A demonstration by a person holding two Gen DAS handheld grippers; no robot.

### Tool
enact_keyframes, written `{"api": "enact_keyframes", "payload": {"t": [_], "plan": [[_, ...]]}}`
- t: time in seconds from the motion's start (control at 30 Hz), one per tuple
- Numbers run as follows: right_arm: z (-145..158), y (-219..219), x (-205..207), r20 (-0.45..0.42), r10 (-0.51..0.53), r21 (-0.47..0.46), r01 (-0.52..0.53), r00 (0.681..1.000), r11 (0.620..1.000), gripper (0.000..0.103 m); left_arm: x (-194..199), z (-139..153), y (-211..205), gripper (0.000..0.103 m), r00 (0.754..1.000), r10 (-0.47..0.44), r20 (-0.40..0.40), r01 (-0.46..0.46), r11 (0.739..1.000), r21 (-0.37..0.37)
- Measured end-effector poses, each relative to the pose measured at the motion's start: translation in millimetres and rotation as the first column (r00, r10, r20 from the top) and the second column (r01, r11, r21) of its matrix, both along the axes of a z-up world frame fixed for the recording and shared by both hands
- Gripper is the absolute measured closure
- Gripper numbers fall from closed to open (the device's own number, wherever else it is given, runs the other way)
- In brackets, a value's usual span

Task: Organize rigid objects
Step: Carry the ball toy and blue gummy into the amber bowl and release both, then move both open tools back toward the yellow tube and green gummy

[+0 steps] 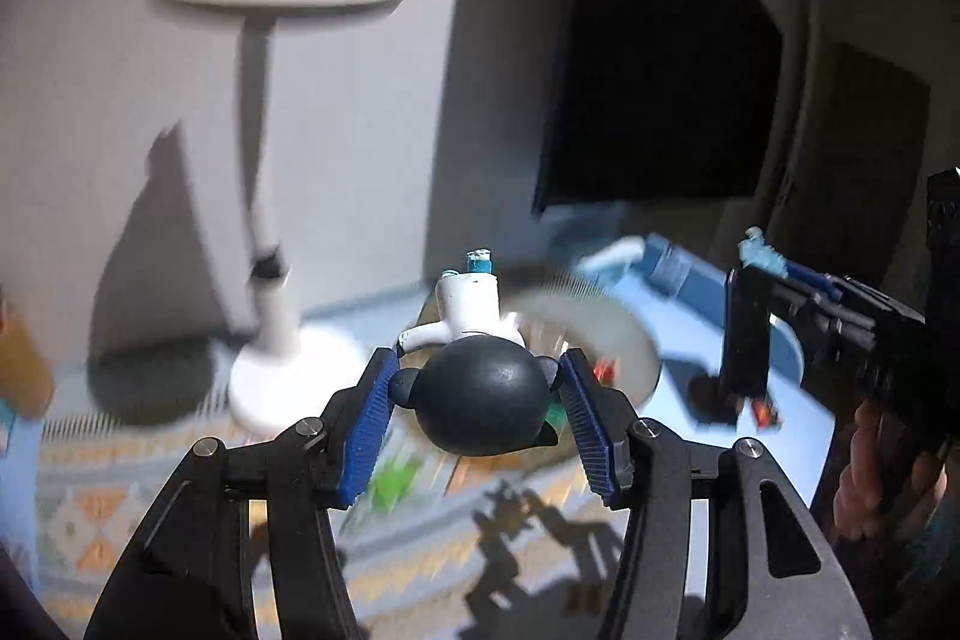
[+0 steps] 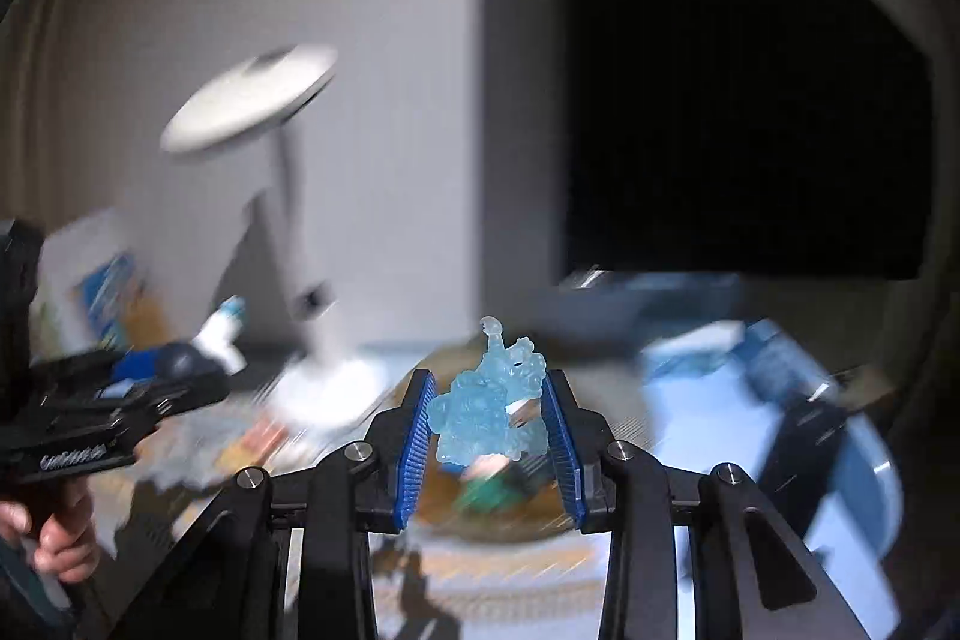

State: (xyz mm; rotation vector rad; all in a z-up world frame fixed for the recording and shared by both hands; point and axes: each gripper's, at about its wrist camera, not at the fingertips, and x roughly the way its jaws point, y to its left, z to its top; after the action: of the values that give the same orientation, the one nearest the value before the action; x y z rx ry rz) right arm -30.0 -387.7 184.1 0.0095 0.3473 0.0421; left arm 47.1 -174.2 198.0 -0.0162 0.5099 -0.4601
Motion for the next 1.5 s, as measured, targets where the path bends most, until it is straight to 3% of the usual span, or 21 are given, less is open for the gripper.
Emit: {"api": "enact_keyframes", "payload": {"t": [0.13, 0.23, 0.33, 0.5, 0.77, 0.87, 0.97, 1.07, 1.17, 1.5], "plan": [[17, -40, 21, 0.012, -0.104, 0.038, 0.103, 0.995, 0.994, 0.068, 34, 9, -29, 0.051, 1.0, -0.031, -0.002, 0.031, 0.999, -0.03], [1, -57, 53, -0.07, -0.119, 0.08, 0.125, 0.99, 0.989, 0.068, 61, -7, -48, 0.051, 0.998, -0.045, -0.054, 0.043, 0.998, -0.036], [-33, -68, 93, -0.193, -0.136, 0.092, 0.156, 0.972, 0.983, 0.068, 86, -37, -66, 0.051, 0.991, -0.047, -0.125, 0.045, 0.999, -0.016], [-92, -87, 148, -0.404, -0.089, 0.145, 0.16, 0.91, 0.976, 0.068, 115, -88, -81, 0.051, 0.971, -0.032, -0.238, 0.04, 0.999, 0.032], [-110, -97, 169, -0.455, -0.119, 0.106, 0.186, 0.883, 0.977, 0.067, 135, -116, -95, 0.05, 0.949, -0.048, -0.313, 0.064, 0.997, 0.04], [-108, -97, 170, -0.456, -0.136, 0.102, 0.203, 0.88, 0.974, 0.051, 139, -117, -96, 0.048, 0.932, -0.067, -0.357, 0.081, 0.996, 0.025], [-97, -97, 155, -0.406, -0.141, 0.114, 0.203, 0.903, 0.972, 0.048, 131, -106, -84, 0.034, 0.943, -0.067, -0.325, 0.068, 0.998, -0.009], [-83, -95, 135, -0.372, -0.14, 0.132, 0.202, 0.917, 0.97, 0.047, 108, -80, -62, 0.033, 0.963, -0.083, -0.257, 0.069, 0.996, -0.063], [-69, -87, 115, -0.342, -0.125, 0.146, 0.184, 0.932, 0.972, 0.047, 84, -57, -44, 0.03, 0.978, -0.067, -0.198, 0.056, 0.996, -0.065], [-39, -22, 53, -0.258, 0.018, 0.164, 0.025, 0.966, 0.986, 0.042, -2, -6, 36, 0.027, 0.997, 0.029, -0.074, -0.037, 0.992, -0.118]]}}
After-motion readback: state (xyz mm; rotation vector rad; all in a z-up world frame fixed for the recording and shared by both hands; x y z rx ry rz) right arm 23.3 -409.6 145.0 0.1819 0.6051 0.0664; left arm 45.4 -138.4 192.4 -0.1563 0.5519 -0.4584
